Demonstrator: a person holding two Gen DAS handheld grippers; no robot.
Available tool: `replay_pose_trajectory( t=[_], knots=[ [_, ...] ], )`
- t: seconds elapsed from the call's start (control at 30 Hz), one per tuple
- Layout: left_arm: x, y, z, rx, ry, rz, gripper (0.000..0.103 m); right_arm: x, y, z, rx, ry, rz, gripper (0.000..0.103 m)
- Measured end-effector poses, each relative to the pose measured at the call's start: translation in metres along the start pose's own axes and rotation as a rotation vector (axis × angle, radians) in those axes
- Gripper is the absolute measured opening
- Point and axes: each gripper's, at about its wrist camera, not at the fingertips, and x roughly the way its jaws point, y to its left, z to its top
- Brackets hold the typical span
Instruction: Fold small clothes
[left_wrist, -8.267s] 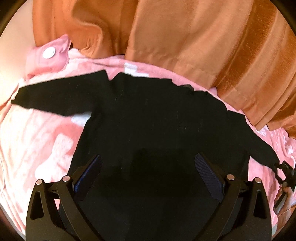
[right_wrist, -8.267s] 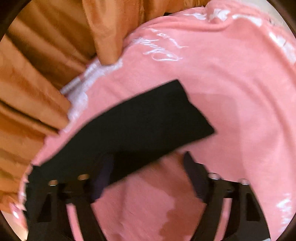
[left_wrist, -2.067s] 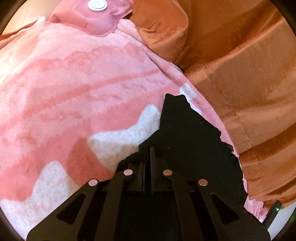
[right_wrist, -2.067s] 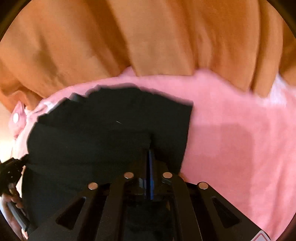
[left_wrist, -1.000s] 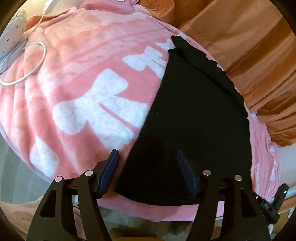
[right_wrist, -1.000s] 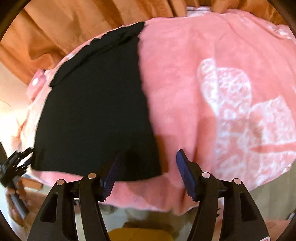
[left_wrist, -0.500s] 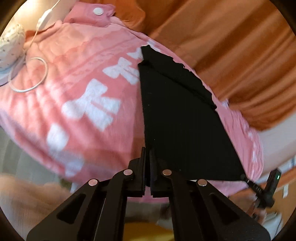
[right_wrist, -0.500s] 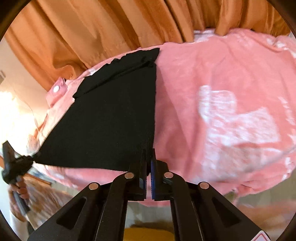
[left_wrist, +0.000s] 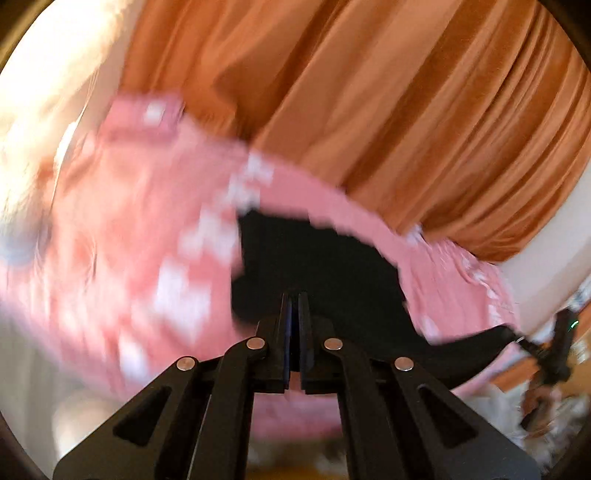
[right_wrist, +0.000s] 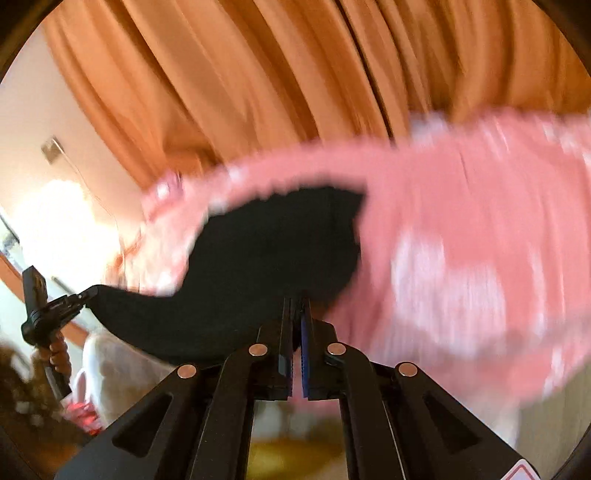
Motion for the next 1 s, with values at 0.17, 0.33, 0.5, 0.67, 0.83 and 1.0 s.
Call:
replay_pose_trajectory(
  t=[0.17,0.33,0.5,0.67,0.83,1.0],
  knots=[
    [0.139,0.017,0.064,-0.027,0.030,0.103,0.002,0.132,-0.056,0.082,0.120,0.011,-0.024,0.002],
    [0.260,0.050,0.063,-0.087,0.177,0.219,0.002,0.261,-0.098,0.090,0.226,0.201,-0.107,0.003],
    [0.286,0.058,0.068,-0.093,0.181,0.268,0.005,0.274,-0.118,0.097,0.295,0.128,-0.072,0.011],
    [0.252,0.054,0.072,-0.115,0.126,0.215,0.030,0.246,-0.103,0.111,0.172,0.125,-0.106,0.022],
    [0.234,0.006,0.024,0.141,0.330,0.074,0.031,0.273,-0.059,0.072,-0.007,0.383,0.033,0.022],
    [0.293,-0.029,-0.010,0.361,0.454,0.171,0.033,0.336,-0.014,0.064,-0.211,0.470,0.024,0.020]
  ],
)
